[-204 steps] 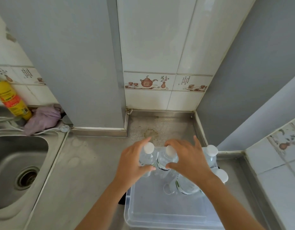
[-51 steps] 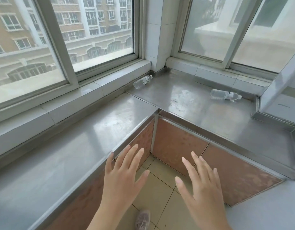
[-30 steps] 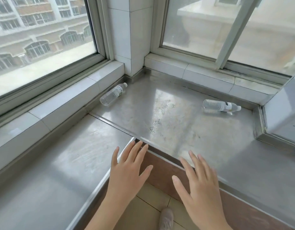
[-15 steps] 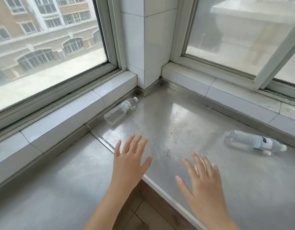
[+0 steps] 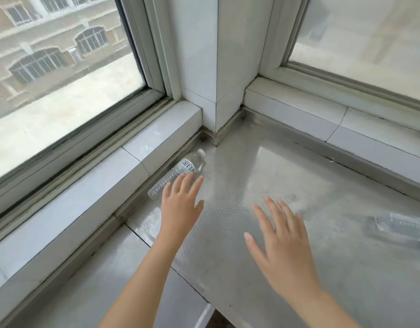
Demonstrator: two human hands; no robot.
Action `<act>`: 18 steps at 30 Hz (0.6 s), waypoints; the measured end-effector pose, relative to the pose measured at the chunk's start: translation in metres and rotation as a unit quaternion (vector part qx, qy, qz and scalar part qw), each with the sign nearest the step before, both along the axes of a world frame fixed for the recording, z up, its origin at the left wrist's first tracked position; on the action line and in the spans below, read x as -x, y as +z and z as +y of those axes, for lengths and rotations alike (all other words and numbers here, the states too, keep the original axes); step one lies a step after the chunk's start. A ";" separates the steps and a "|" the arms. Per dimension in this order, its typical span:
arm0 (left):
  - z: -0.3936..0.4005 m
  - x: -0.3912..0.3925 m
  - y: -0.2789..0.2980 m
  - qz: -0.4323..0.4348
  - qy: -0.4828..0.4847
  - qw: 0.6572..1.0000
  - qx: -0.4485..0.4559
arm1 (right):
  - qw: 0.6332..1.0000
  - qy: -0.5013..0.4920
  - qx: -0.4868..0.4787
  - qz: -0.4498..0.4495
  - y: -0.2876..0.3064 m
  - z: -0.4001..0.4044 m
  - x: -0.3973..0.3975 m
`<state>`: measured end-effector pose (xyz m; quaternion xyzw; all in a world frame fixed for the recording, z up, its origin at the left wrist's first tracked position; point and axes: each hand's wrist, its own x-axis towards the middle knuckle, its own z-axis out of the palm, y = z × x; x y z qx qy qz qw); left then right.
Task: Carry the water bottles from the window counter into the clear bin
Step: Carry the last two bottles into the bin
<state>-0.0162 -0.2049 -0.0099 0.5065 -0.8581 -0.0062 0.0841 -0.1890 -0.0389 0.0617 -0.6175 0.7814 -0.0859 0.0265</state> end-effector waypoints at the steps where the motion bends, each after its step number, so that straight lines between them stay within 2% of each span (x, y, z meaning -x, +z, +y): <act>1: -0.011 -0.001 -0.007 -0.012 -0.003 1.000 -0.009 | 1.000 -0.004 0.000 -0.004 -0.001 -0.007 -0.001; 5: -0.049 -0.004 -0.036 -0.049 0.022 0.997 -0.046 | 1.000 -0.014 -0.011 -0.019 -0.009 -0.025 0.000; 10: -0.085 -0.001 -0.061 -0.053 0.060 0.997 -0.019 | 0.999 -0.021 -0.044 -0.020 -0.021 -0.031 0.006; 14: -0.103 0.007 -0.073 -0.032 0.088 0.996 -0.013 | 0.998 -0.039 -0.051 -0.024 -0.027 -0.031 0.012; 18: -0.109 0.007 -0.049 0.037 0.130 0.986 -0.095 | 0.997 -0.049 -0.045 -0.032 -0.031 -0.026 0.020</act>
